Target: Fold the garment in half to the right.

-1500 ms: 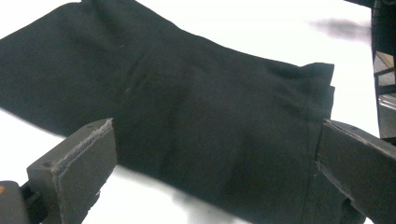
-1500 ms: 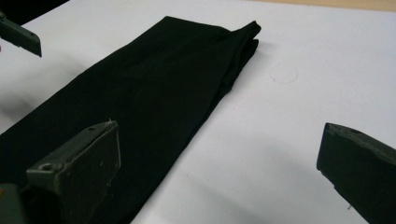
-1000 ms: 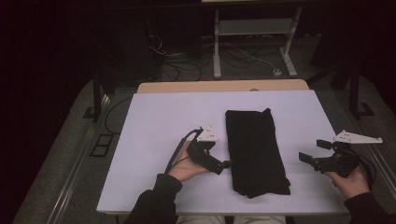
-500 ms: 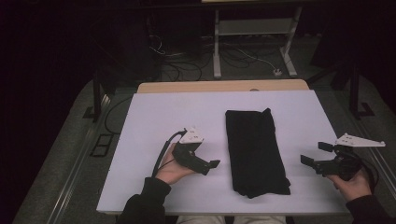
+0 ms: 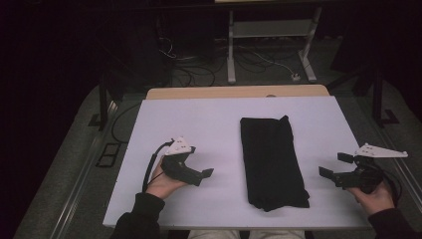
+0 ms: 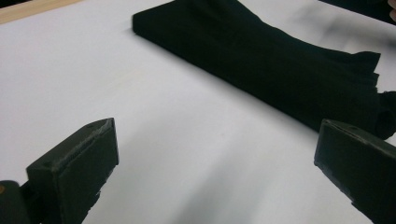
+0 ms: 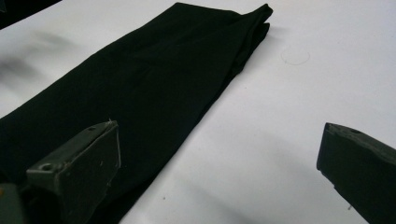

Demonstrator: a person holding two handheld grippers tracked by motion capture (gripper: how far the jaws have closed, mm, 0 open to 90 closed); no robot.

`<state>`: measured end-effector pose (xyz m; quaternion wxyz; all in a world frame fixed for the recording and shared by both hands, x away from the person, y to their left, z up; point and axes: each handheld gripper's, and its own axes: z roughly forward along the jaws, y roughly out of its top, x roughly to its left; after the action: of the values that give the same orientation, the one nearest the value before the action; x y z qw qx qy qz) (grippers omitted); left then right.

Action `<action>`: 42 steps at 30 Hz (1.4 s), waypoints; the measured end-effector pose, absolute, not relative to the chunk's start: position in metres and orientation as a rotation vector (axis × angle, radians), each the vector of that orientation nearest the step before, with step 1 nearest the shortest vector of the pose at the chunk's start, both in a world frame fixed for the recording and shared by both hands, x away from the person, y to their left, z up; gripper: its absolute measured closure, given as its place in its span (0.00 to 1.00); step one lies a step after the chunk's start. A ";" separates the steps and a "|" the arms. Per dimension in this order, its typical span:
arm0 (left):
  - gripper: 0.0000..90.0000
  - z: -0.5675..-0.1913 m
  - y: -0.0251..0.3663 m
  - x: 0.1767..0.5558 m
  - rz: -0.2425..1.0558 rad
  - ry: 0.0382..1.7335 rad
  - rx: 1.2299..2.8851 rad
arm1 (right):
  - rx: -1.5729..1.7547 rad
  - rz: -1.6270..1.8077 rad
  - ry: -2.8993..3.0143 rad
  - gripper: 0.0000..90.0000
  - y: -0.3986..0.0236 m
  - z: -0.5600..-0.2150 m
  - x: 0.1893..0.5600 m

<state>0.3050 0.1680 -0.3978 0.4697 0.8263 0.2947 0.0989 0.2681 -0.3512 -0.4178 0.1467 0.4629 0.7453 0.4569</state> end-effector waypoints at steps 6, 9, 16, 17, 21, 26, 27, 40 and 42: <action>0.00 -0.398 0.190 0.303 0.276 0.759 1.993 | 1.327 1.312 2.148 0.00 -0.350 -0.418 0.268; 0.00 -0.399 0.200 0.301 0.291 0.772 1.979 | 1.333 1.312 2.147 0.00 -0.350 -0.418 0.268; 0.00 -0.402 0.219 0.295 0.327 0.809 1.962 | 1.332 1.316 2.148 0.00 -0.351 -0.418 0.268; 0.00 -0.402 0.222 0.294 0.333 0.816 1.955 | 1.331 1.316 2.148 0.00 -0.351 -0.418 0.268; 0.00 -0.404 0.233 0.292 0.343 0.844 1.934 | 1.333 1.315 2.150 0.00 -0.351 -0.419 0.268; 0.00 -0.406 0.248 0.288 0.372 0.861 1.902 | 1.332 1.313 2.149 0.00 -0.350 -0.419 0.268; 0.00 -0.406 0.251 0.287 0.373 0.866 1.891 | 1.333 1.313 2.148 0.00 -0.350 -0.419 0.268; 0.00 -0.415 0.280 0.277 0.431 0.951 1.866 | 1.339 1.308 2.147 0.00 -0.350 -0.419 0.268; 0.00 -0.416 0.283 0.276 0.430 0.963 1.859 | 1.338 1.307 2.146 0.00 -0.350 -0.419 0.268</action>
<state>0.2762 0.2833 -0.4165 0.4812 0.7625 0.3950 0.1764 0.2678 -0.3503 -0.4190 0.1468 0.4650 0.7457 0.4541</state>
